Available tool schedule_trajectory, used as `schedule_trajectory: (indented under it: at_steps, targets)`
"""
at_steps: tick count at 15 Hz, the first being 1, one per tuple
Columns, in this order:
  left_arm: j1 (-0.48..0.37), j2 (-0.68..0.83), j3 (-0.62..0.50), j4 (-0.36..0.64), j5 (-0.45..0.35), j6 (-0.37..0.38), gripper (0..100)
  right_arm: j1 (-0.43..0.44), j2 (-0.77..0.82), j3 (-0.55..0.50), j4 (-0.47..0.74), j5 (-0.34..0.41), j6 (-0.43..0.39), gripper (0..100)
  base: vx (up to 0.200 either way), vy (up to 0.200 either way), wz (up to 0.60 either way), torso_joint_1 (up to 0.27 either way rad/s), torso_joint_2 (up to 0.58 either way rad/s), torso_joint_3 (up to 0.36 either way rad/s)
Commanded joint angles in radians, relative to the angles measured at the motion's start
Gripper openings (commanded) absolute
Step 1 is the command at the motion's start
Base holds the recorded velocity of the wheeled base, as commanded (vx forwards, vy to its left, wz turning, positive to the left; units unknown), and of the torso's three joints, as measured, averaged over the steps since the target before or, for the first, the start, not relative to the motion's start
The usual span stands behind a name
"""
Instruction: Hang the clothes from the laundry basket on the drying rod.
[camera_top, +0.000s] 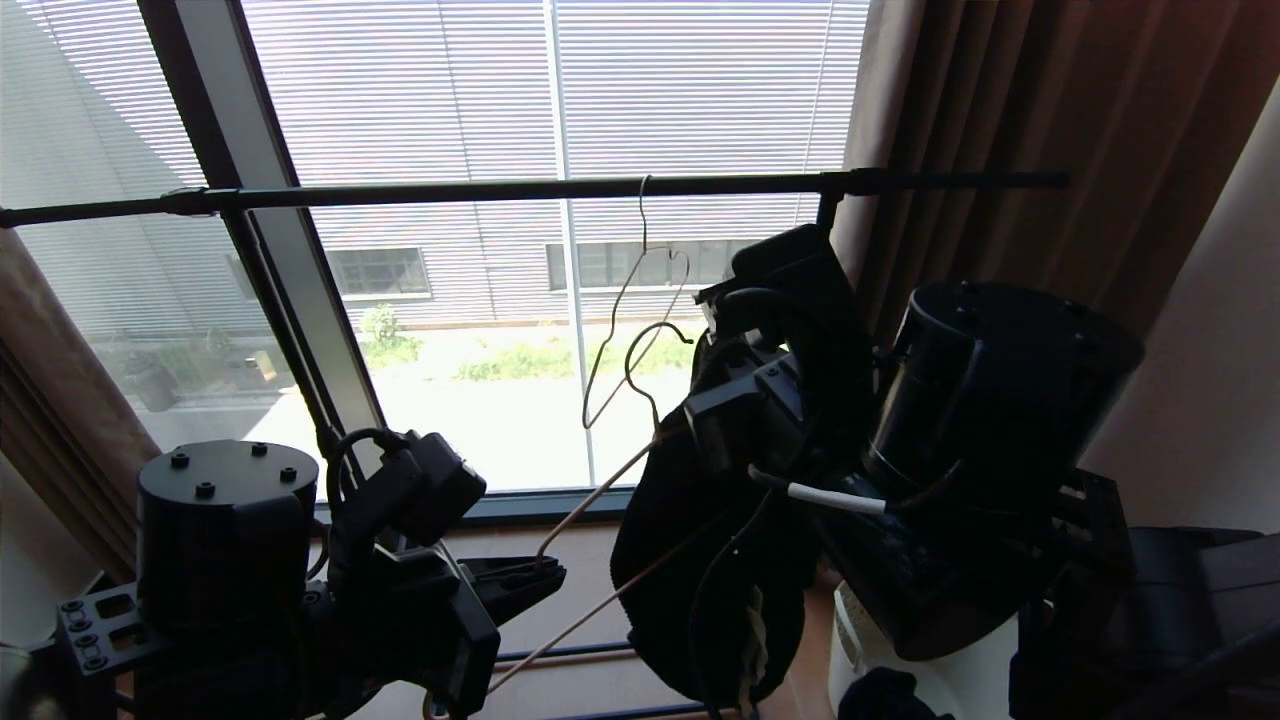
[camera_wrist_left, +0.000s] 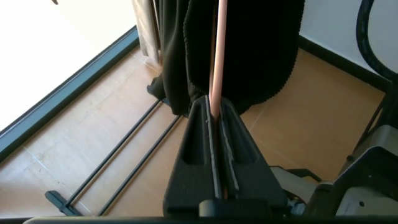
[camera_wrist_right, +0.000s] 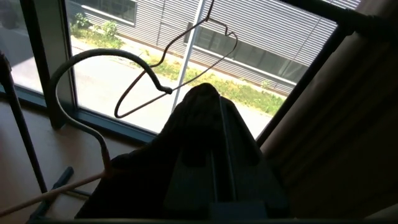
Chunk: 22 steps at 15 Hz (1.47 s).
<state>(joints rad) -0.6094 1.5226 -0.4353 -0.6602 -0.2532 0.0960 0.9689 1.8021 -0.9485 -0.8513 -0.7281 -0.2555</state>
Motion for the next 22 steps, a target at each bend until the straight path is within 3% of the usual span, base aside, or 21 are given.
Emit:
schedule_trajectory:
  at_steps: [1,3,4,9,15,22]
  targets:
    - [0.000,0.007,0.006,-0.006,0.003,-0.001,0,0.005,-0.014,0.016,-0.002,-0.001,-0.001,0,0.000,0.000,0.00,0.000,0.00,0.000]
    - [0.000,0.002,0.018,-0.024,0.005,-0.004,0,-0.003,-0.033,0.066,-0.005,-0.001,-0.001,0,0.000,0.000,0.00,0.000,0.00,0.000]
    - [0.000,0.001,0.024,-0.024,0.005,-0.005,0,-0.007,-0.037,0.076,-0.012,-0.001,0.001,100,0.000,0.000,0.00,0.000,0.00,0.000]
    - [0.002,-0.007,0.029,-0.025,0.005,-0.009,0,-0.044,-0.047,0.080,-0.015,-0.001,0.027,100,0.000,0.000,0.00,0.000,0.00,0.000]
    - [-0.038,-0.019,0.043,-0.058,0.003,-0.001,0,-0.068,0.048,-0.016,-0.011,-0.002,0.055,100,0.000,0.000,0.00,0.000,0.00,0.000]
    - [0.010,0.021,0.015,-0.085,0.017,-0.009,0,-0.038,-0.010,0.020,0.003,-0.014,0.052,100,0.000,0.000,0.00,0.000,0.00,0.000]
